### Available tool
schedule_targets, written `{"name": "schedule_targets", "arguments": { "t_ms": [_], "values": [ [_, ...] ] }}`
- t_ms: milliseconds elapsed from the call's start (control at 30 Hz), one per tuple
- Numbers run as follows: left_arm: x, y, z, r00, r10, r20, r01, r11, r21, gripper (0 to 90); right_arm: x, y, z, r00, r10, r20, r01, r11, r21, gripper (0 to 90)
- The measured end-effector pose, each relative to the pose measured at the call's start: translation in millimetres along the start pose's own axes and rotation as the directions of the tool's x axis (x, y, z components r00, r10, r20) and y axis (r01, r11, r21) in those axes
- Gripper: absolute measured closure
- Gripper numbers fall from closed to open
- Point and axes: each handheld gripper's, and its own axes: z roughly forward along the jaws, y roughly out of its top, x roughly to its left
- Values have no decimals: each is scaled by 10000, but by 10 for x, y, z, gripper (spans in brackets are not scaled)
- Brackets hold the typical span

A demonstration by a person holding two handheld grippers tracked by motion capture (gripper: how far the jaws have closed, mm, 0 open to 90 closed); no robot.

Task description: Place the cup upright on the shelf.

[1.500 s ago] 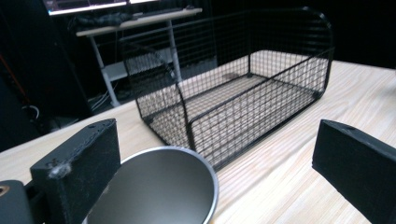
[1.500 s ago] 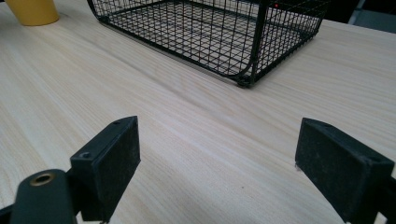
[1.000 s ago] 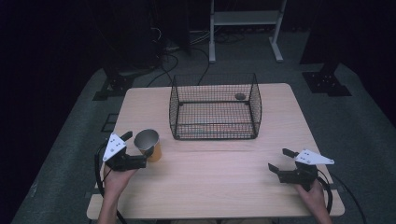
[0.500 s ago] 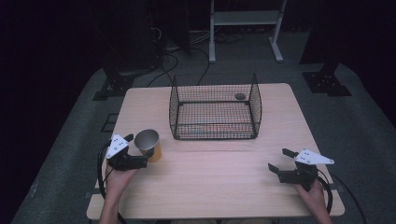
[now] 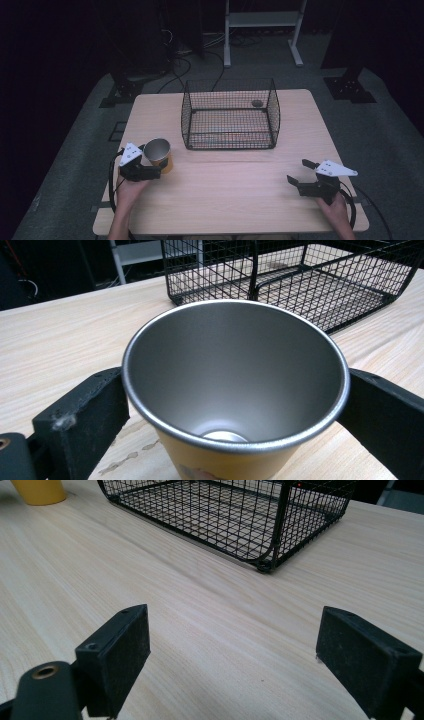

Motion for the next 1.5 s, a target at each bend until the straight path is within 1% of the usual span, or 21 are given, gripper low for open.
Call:
{"name": "schedule_targets", "arguments": {
  "t_ms": [167,233,267,300,367,400,433,567,633,733,800,900,967,1100,1167,1200,1233,1367,1400,1433,1500],
  "values": [
    [13,-10,60,9999,-102,68,102,9999,7,6,1,0,1,10000,4,-13,-4,10000,18,130],
    [12,-14,80,9998,-123,128,123,9999,-34,30,0,1,1,10000,-4,-15,4,10000,12,130],
    [4,-13,96,10000,-5,68,5,10000,-24,36,3,1,2,10000,-25,-11,25,10000,13,130],
    [4,-13,96,10000,-5,68,5,10000,-24,44,3,1,2,10000,-25,-11,25,10000,13,130],
    [1,-15,102,9999,94,80,-93,9999,-67,93,4,1,2,10000,-38,-18,38,10000,21,130],
    [0,-14,101,9999,172,-1,-172,9998,-69,123,3,1,2,10000,-20,-17,20,10000,14,130],
    [6,-13,98,9998,172,44,-172,9998,-105,126,2,1,2,10000,-21,-25,21,10000,13,130],
    [-10,1,85,9996,269,-71,-270,9995,-134,129,5,1,2,10000,-53,-20,53,10000,24,130],
    [-32,34,58,9998,199,37,-197,9990,-399,129,3,1,3,10000,-17,-17,17,10000,23,130],
    [-84,92,24,9994,281,210,-263,9965,-789,129,1,1,3,10000,-1,-17,1,10000,22,130],
    [-115,136,15,9986,328,408,-296,9966,-772,130,2,1,4,10000,-12,-19,13,10000,21,130],
    [-183,225,14,9955,468,825,-392,9950,-923,130,1,1,3,10000,-1,-29,1,10000,21,130],
    [-238,296,26,9920,636,1092,-528,9936,-994,130,-2,1,1,10000,32,-32,-32,10000,14,130],
    [-355,434,72,9828,1046,1525,-887,9902,-1076,130,-2,0,0,10000,-17,-45,17,10000,-9,130],
    [-411,496,109,9769,1128,1815,-939,9895,-1098,130,-2,0,1,10000,-24,-70,24,10000,-6,130],
    [-456,543,142,9720,1299,1957,-1096,9877,-1115,130,-3,-1,-1,10000,24,-75,-24,10000,-11,130],
    [-456,543,142,9720,1299,1957,-1096,9877,-1115,130,-3,-1,-1,10000,24,-75,-24,10000,-11,130],
    [-516,597,197,9654,1377,2215,-1154,9871,-1108,130,-3,-1,-2,10000,-8,-76,7,10000,-24,130],
    [-543,619,220,9617,1419,2343,-1190,9869,-1090,130,-2,0,-1,10000,-28,-86,27,10000,-18,130],
    [-543,619,220,9617,1419,2343,-1190,9869,-1090,130,-4,-1,-1,10000,-3,-80,3,10000,-23,130],
    [-568,640,231,9584,1494,2432,-1264,9861,-1074,130,-4,-1,-2,10000,24,-80,-24,10000,-22,130]
  ]
}}
